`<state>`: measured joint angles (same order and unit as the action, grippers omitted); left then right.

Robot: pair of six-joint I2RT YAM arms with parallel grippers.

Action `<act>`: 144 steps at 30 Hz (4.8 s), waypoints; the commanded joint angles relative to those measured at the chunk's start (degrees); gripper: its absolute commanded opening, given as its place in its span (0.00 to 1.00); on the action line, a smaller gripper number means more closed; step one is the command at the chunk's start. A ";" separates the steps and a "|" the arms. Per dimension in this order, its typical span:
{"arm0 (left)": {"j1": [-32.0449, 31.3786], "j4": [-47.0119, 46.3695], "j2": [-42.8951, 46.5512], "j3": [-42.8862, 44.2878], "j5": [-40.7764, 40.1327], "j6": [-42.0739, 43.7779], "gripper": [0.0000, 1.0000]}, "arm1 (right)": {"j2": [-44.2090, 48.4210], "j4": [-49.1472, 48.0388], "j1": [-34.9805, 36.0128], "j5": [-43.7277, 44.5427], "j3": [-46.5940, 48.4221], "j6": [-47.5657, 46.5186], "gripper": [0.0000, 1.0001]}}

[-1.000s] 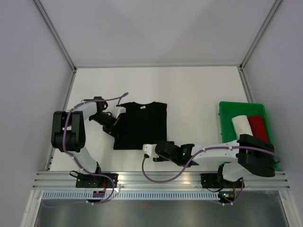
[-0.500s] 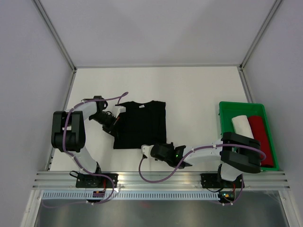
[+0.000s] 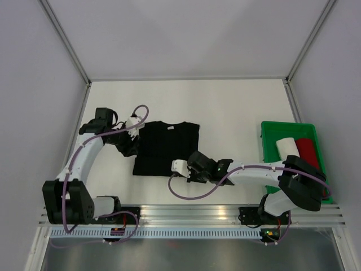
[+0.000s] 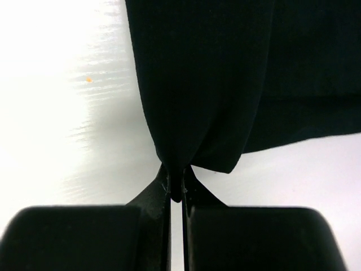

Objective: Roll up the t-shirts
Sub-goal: Roll the tshirt

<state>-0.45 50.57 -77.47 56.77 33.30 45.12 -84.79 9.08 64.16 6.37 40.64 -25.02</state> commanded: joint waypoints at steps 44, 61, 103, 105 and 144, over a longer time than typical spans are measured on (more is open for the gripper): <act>-8.87 19.66 9.20 -10.81 -7.29 31.69 0.02 | -0.11 11.07 -19.15 -55.32 6.91 9.80 0.05; -6.50 20.19 -7.78 -0.88 0.28 28.53 0.02 | 13.43 -15.58 -22.68 -46.64 -8.91 27.56 0.72; 0.27 18.10 -11.38 4.49 8.78 18.61 0.65 | -10.13 -12.25 -27.78 -52.34 0.58 37.58 0.02; 0.27 15.98 -12.52 4.23 10.03 13.43 0.63 | -10.92 -11.63 -28.12 -52.25 1.45 37.58 0.02; 0.36 11.92 -8.58 -3.15 11.61 13.23 0.62 | -13.99 -11.28 -32.08 -48.03 4.27 45.85 0.02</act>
<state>-0.34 59.33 -87.37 55.48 40.77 53.52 -98.65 -2.31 32.45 -43.70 43.11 21.67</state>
